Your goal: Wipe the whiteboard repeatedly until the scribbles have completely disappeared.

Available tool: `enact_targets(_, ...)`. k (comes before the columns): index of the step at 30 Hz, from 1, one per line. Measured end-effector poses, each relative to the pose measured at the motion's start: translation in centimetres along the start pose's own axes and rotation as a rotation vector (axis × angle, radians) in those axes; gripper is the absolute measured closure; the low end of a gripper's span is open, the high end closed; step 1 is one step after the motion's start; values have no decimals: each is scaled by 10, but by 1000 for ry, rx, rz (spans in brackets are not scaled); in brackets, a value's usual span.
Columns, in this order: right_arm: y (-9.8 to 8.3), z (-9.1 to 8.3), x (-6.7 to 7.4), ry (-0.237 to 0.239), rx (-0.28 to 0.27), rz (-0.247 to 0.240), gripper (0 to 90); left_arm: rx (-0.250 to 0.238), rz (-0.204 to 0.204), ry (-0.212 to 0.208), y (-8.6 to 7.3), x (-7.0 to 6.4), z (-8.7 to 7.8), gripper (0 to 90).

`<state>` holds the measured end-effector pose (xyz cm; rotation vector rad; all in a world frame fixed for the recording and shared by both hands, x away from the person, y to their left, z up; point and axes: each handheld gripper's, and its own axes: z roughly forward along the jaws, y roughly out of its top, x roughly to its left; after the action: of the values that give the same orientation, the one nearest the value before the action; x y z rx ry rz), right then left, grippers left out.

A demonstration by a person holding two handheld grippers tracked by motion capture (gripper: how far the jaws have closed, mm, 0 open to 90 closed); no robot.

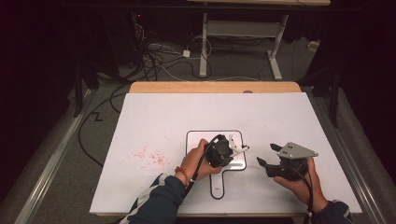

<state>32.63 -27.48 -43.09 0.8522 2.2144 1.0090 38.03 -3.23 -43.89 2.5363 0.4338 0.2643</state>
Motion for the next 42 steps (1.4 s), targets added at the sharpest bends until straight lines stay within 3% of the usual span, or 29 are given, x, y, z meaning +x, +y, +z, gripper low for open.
enact_targets(5, -2, -1, -1, 12, -4, 8, 314, -108, -43, -30, -5, 6, -12, 789)
enact_targets(7, -1, 0, 2, 50, -22, 19, 317, -162, -62, -48, -9, 8, -16, 789)
enact_targets(12, 10, 5, 6, 161, -79, 56, 355, -230, -45, -18, -15, 4, -22, 789)
enact_targets(15, 17, 9, 6, 226, -117, 106, 356, -279, -46, -9, -20, 3, -25, 789)
enact_targets(22, 31, 16, 1, 293, -175, 163, 364, -369, -47, 1, -25, -1, -23, 789)
enact_targets(27, 39, 22, 0, 303, -193, 175, 454, -390, -46, -9, -24, -3, -20, 788)
enact_targets(29, 41, 26, 1, 327, -189, 183, 509, -388, -42, -6, -24, -4, -18, 788)
enact_targets(35, 45, 35, 8, 338, -168, 152, 727, -387, -49, -15, -25, -7, -14, 788)
enact_targets(40, 49, 41, 13, 374, -164, 154, 803, -376, -52, 10, -27, -6, -13, 786)
enact_targets(42, 52, 43, 16, 372, -155, 148, 810, -374, -72, 23, -28, -5, -13, 779)
